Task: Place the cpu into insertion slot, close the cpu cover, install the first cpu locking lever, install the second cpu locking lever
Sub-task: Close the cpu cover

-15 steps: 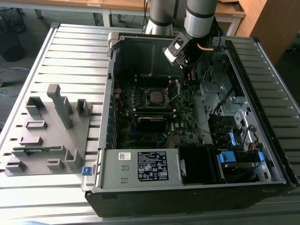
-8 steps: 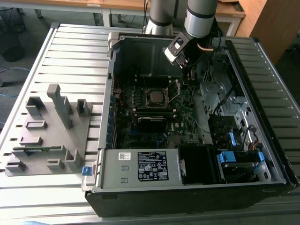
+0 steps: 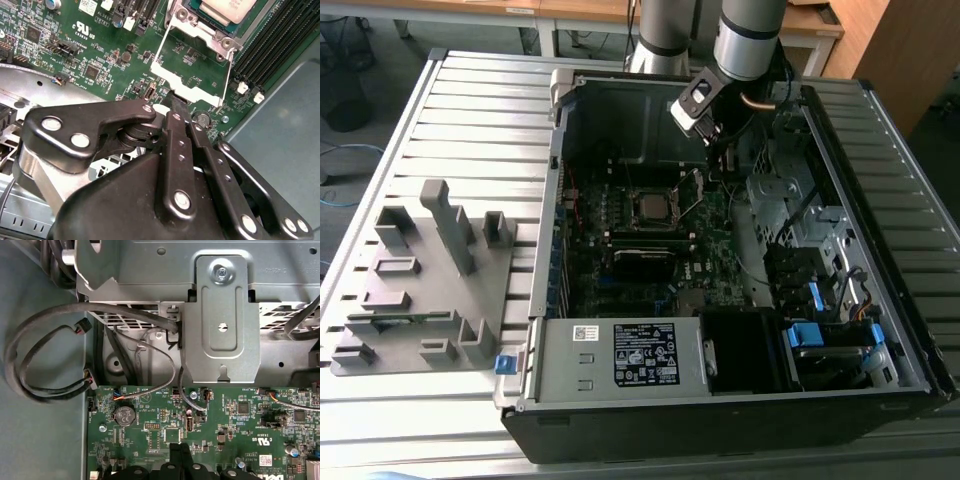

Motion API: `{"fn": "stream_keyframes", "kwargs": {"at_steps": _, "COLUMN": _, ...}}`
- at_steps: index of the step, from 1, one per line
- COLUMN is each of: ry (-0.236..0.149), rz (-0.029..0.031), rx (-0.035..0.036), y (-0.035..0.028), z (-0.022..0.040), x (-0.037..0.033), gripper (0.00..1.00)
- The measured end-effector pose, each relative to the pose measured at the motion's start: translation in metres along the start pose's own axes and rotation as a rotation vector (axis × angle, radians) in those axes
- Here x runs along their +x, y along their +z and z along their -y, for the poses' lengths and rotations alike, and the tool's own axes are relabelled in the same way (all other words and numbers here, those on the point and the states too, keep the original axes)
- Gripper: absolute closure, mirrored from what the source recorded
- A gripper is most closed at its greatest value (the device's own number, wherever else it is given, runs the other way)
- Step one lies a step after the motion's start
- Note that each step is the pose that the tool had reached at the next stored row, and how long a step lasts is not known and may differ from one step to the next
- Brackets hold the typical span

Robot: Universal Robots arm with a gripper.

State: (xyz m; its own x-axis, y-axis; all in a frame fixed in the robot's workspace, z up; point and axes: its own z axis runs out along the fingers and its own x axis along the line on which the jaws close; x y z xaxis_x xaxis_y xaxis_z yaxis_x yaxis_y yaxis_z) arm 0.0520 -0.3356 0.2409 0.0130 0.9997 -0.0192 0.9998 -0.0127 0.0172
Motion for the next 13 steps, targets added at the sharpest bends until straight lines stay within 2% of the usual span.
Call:
{"fn": "stream_keyframes", "kwargs": {"at_steps": 3, "ry": 0.0, "rz": -0.0002, "rx": 0.0, "y": 0.0001, "z": 0.0006, "x": 0.0, "gripper": 0.89}}
{"fn": "stream_keyframes", "kwargs": {"at_steps": 6, "ry": 0.0, "rz": 0.0, "rx": 0.0, "y": 0.0003, "z": 0.0058, "x": -0.0001, "gripper": 0.89}}
{"fn": "stream_keyframes", "kwargs": {"at_steps": 9, "ry": 0.0, "rz": 0.0, "rx": -0.0006, "y": 0.0004, "z": 0.0153, "x": -0.0002, "gripper": 0.89}}
{"fn": "stream_keyframes", "kwargs": {"at_steps": 13, "ry": 0.0, "rz": 0.0, "rx": -0.0026, "y": 0.0006, "z": 0.0319, "x": -0.0004, "gripper": 0.89}}
